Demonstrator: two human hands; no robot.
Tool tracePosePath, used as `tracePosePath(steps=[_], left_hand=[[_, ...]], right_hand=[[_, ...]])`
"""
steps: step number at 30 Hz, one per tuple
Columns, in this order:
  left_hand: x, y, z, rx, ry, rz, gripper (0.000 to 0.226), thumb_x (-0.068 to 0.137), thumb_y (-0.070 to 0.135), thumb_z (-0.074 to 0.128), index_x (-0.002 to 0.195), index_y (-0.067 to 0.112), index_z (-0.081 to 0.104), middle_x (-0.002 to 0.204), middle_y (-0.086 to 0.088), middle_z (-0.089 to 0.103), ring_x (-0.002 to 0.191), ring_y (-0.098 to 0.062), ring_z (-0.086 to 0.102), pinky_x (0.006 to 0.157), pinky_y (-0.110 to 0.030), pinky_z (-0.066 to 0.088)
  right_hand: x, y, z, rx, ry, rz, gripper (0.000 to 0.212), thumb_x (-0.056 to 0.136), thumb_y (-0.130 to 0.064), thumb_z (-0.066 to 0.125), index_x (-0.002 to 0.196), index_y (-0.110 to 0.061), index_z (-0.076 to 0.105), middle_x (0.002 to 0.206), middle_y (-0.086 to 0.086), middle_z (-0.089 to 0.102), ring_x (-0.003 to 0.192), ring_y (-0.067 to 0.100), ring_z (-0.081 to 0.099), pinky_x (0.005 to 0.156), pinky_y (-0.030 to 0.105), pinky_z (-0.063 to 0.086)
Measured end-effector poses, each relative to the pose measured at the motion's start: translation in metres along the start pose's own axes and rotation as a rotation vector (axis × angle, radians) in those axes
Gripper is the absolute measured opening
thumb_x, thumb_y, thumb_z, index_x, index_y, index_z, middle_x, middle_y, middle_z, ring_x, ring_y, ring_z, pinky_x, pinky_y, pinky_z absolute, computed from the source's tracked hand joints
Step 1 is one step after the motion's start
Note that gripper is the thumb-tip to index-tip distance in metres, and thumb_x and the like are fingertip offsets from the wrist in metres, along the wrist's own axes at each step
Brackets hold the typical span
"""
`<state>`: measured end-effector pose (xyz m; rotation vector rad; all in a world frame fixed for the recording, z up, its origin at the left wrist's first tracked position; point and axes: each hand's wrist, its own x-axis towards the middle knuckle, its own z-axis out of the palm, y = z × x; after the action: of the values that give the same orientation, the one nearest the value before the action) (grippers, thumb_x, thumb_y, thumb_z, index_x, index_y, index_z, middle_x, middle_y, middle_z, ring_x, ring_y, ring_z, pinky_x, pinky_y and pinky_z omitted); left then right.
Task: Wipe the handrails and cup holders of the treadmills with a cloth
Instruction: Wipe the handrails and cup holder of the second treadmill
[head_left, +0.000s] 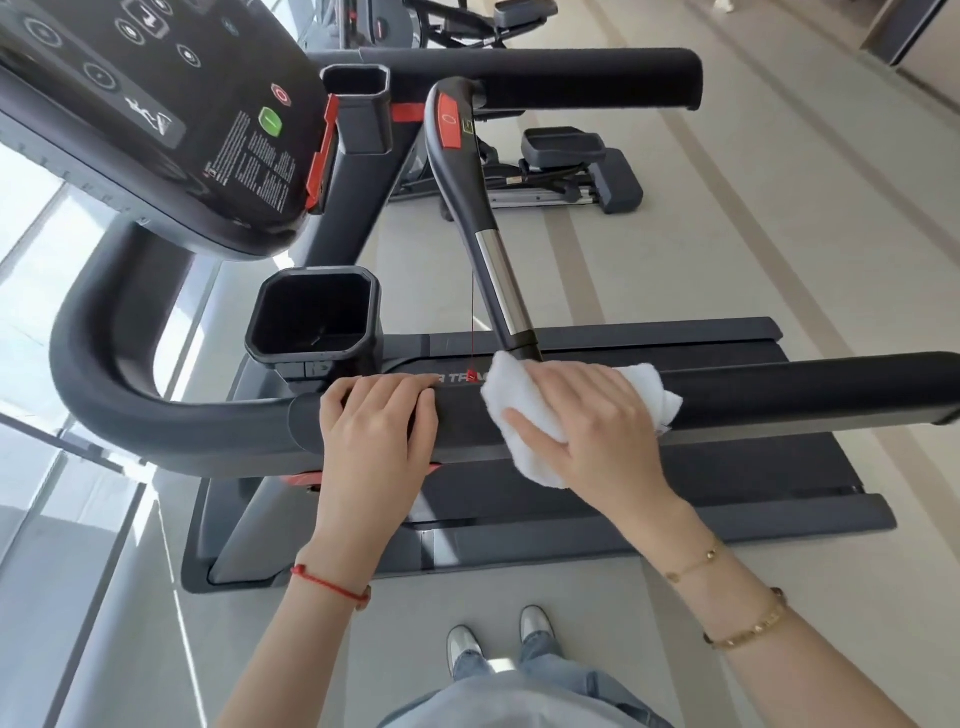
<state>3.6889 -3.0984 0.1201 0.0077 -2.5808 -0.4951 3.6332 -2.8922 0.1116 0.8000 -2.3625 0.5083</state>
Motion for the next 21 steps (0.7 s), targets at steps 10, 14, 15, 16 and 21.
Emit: tracePosePath(steps=[10, 14, 15, 16, 21], left_hand=[[-0.001, -0.001, 0.000, 0.001, 0.002, -0.007, 0.020, 0.098, 0.015, 0.048, 0.090, 0.016, 0.067, 0.087, 0.006, 0.067, 0.086, -0.018, 0.061, 0.098, -0.033, 0.031], [-0.001, 0.000, 0.000, 0.003, 0.011, -0.012, 0.024, 0.099, 0.018, 0.047, 0.101, 0.018, 0.070, 0.095, 0.007, 0.070, 0.093, -0.016, 0.062, 0.100, -0.037, 0.034], [-0.001, 0.000, 0.000, -0.003, 0.008, -0.019, 0.025, 0.100, 0.019, 0.046, 0.103, 0.018, 0.070, 0.097, 0.007, 0.070, 0.094, -0.016, 0.062, 0.101, -0.038, 0.034], [-0.001, 0.001, 0.000, -0.008, 0.007, -0.026, 0.026, 0.100, 0.020, 0.045, 0.103, 0.018, 0.070, 0.098, 0.007, 0.070, 0.095, -0.016, 0.062, 0.101, -0.038, 0.034], [-0.002, 0.004, -0.001, -0.001, 0.005, -0.052, 0.026, 0.100, 0.019, 0.045, 0.103, 0.018, 0.071, 0.097, 0.007, 0.070, 0.095, -0.015, 0.061, 0.101, -0.033, 0.029]], right_hand=[[0.012, -0.047, 0.030, 0.008, 0.052, 0.038, 0.036, 0.095, -0.049, 0.052, 0.104, -0.016, 0.066, 0.092, -0.004, 0.068, 0.086, 0.017, 0.062, 0.085, 0.031, 0.046], [0.004, -0.012, 0.011, -0.002, 0.044, -0.009, 0.037, 0.097, -0.049, 0.051, 0.105, -0.016, 0.065, 0.093, -0.003, 0.069, 0.087, 0.017, 0.062, 0.085, 0.031, 0.046], [0.003, -0.003, 0.007, -0.032, 0.049, 0.041, 0.037, 0.097, -0.049, 0.048, 0.098, -0.016, 0.065, 0.083, -0.003, 0.067, 0.078, 0.018, 0.060, 0.079, 0.031, 0.046], [0.005, 0.001, 0.005, -0.066, 0.051, 0.115, 0.039, 0.098, -0.050, 0.044, 0.088, -0.017, 0.063, 0.072, -0.004, 0.062, 0.068, 0.019, 0.056, 0.073, 0.031, 0.045], [0.018, -0.026, 0.017, -0.090, 0.081, 0.243, 0.042, 0.096, -0.049, 0.041, 0.073, -0.019, 0.058, 0.061, -0.005, 0.054, 0.059, 0.017, 0.049, 0.067, 0.035, 0.045]])
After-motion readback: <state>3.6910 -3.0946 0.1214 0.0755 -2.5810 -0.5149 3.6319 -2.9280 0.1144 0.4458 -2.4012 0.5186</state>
